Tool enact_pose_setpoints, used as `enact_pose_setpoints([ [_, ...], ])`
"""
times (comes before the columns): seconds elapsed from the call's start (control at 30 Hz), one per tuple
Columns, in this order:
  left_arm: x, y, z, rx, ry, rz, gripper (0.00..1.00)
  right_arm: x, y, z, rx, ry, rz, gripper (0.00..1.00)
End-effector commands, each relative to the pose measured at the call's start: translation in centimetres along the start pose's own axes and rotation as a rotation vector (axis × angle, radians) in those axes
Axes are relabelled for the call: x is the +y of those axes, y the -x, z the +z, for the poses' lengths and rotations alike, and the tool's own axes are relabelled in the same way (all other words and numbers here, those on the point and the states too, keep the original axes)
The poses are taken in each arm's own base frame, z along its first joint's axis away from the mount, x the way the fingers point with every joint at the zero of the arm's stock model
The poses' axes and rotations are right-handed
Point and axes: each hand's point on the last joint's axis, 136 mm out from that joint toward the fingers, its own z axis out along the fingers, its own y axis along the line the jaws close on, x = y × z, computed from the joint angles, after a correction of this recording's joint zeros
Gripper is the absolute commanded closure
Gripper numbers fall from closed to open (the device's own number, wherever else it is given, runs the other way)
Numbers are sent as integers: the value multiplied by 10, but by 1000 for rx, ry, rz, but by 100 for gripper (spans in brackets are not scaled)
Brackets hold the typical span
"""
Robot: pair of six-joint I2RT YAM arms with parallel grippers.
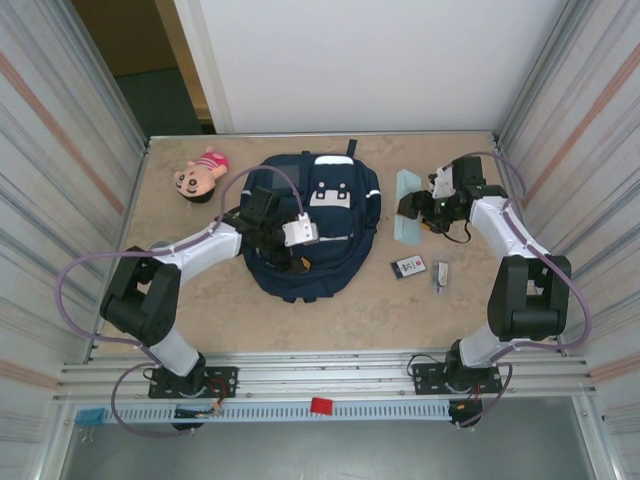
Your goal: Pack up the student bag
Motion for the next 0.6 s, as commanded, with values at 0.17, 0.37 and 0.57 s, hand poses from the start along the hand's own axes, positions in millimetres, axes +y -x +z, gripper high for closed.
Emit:
enact_pose_setpoints([
  [0.17, 35, -1, 13, 15, 154, -2, 34, 17, -8, -18, -41, 44, -15, 52],
  [0.37, 26, 16, -9, -29, 121, -74, 84, 21, -15, -24, -46, 73, 2, 53],
  [0.57, 2, 49, -42, -47, 113, -193, 100, 26, -19, -35, -38, 150, 62, 53],
])
